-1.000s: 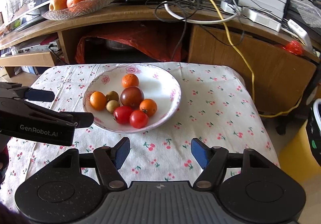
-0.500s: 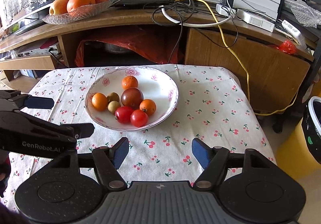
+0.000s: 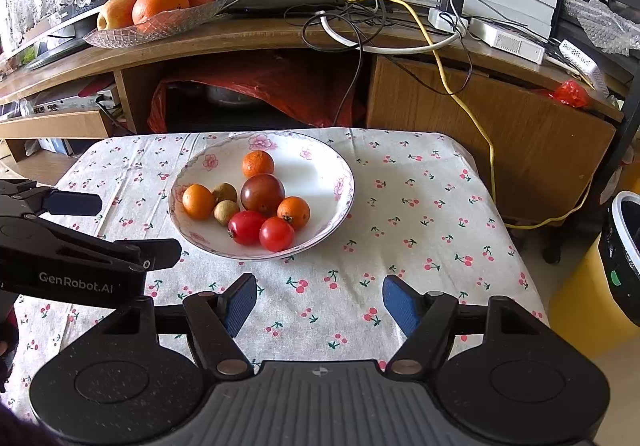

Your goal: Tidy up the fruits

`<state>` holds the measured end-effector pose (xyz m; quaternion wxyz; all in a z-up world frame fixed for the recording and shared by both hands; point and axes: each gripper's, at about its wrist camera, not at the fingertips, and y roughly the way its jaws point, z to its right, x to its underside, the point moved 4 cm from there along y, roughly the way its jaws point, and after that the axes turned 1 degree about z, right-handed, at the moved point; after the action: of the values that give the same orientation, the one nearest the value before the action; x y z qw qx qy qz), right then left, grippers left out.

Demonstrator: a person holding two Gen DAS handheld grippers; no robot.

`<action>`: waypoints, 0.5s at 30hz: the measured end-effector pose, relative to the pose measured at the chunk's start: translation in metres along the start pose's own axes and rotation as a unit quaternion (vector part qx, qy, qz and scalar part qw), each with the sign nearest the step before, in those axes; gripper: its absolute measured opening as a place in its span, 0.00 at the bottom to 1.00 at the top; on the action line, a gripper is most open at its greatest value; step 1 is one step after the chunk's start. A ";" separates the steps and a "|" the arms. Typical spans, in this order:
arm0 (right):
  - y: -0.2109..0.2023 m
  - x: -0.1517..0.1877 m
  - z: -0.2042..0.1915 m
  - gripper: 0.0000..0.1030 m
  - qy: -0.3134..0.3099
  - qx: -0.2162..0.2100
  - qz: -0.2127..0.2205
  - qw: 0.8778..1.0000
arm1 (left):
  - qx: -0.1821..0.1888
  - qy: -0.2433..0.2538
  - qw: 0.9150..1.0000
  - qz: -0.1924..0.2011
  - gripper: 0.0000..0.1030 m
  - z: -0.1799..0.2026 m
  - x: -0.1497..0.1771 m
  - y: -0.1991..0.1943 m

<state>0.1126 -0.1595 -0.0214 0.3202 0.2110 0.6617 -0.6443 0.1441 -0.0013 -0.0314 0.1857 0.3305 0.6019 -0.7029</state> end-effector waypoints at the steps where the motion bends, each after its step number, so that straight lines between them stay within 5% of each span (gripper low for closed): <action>1: -0.001 0.000 -0.001 0.64 0.000 0.000 0.001 1.000 | -0.002 0.002 1.000 0.001 1.00 0.000 0.001 -0.002; 15: -0.019 0.016 -0.003 0.64 0.010 0.002 -0.001 1.000 | -0.017 0.013 1.000 0.005 1.00 0.008 0.020 -0.023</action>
<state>0.0873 -0.1600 -0.0189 0.3122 0.2174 0.6641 -0.6436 0.1126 -0.0019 -0.0275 0.1867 0.3393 0.6145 -0.6873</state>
